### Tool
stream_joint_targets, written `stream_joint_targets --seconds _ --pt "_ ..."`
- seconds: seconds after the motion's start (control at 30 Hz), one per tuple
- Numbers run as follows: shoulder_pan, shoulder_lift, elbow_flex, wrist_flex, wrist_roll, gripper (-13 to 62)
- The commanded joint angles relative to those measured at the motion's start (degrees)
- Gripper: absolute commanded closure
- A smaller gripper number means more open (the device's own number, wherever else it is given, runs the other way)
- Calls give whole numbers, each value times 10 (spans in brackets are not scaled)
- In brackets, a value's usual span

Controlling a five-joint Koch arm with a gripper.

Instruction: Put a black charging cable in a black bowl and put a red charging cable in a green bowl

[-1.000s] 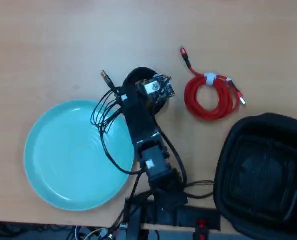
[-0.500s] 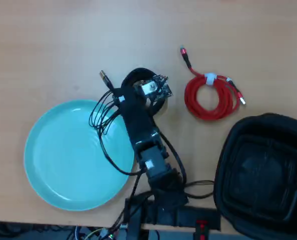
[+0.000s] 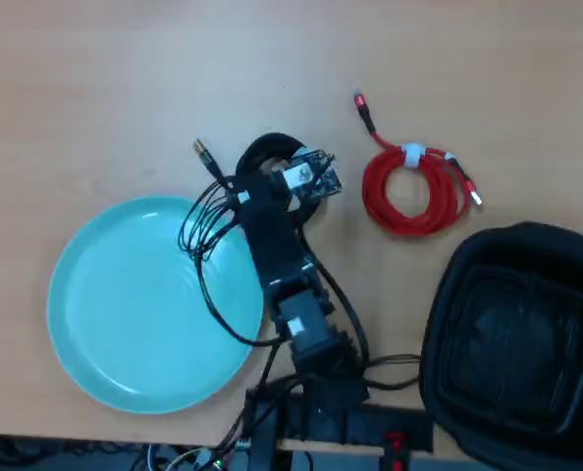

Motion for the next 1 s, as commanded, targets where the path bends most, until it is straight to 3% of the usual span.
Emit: stream_joint_targets --seconds 0.0,0.37,0.97 --pt "3 5 -24 36 36 554" --pt "66 107 -209 170 -7 554" --pt "139 236 -204 82 -50 554"
